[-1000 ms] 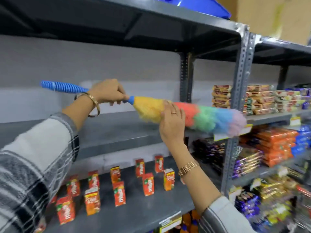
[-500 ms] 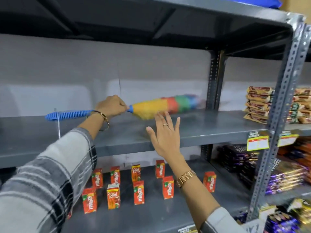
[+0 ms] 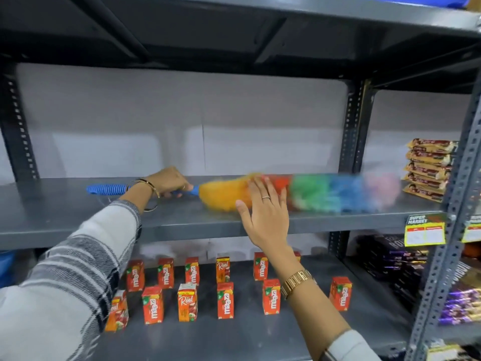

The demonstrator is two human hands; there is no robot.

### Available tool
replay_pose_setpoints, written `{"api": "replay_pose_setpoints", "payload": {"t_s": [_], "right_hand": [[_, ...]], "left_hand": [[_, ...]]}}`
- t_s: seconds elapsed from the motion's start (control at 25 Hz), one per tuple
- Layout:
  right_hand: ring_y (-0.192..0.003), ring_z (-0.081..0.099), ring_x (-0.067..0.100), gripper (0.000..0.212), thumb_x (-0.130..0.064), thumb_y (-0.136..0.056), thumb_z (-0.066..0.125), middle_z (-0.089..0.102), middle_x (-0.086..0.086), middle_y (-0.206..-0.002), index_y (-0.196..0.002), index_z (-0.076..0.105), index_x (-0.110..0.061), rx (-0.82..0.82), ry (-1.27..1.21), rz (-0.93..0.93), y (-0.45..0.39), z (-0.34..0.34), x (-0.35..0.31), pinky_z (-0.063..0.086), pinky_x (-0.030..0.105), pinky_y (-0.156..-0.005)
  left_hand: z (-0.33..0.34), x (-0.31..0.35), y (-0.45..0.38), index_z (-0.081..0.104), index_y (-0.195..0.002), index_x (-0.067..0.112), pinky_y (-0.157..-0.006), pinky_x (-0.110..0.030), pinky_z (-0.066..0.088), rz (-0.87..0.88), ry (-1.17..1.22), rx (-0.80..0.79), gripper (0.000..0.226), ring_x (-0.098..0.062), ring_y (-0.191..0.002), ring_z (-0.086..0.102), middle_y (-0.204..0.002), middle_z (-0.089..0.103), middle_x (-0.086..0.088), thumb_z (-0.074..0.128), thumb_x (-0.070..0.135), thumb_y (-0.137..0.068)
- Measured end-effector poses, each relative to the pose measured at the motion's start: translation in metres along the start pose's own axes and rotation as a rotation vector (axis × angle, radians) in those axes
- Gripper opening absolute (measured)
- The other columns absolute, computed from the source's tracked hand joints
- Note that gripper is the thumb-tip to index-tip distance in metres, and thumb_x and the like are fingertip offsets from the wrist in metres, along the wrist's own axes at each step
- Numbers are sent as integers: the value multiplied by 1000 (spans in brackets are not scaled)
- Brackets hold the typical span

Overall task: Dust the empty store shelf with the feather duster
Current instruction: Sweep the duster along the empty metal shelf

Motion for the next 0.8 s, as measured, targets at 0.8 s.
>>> {"api": "replay_pose_setpoints", "payload": {"t_s": [0.8], "right_hand": [[-136,30,32,42,-38,-96,39,40,15,-144,-131,45,-16,-71,-111,-106,-6,7,-51,2,54,-112]], "left_hand": [[-71,-53,68,49,-42,9,-44,-19,28,-167,-86,144,43,-16,-34,37,-35,49,0,60,15,-82]]}}
Point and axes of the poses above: each hand's wrist, its own y-axis away from the middle knuckle, its own z-axis out of the palm, x = y × z, the point moved 1 cm from there along -y, towards the middle knuckle
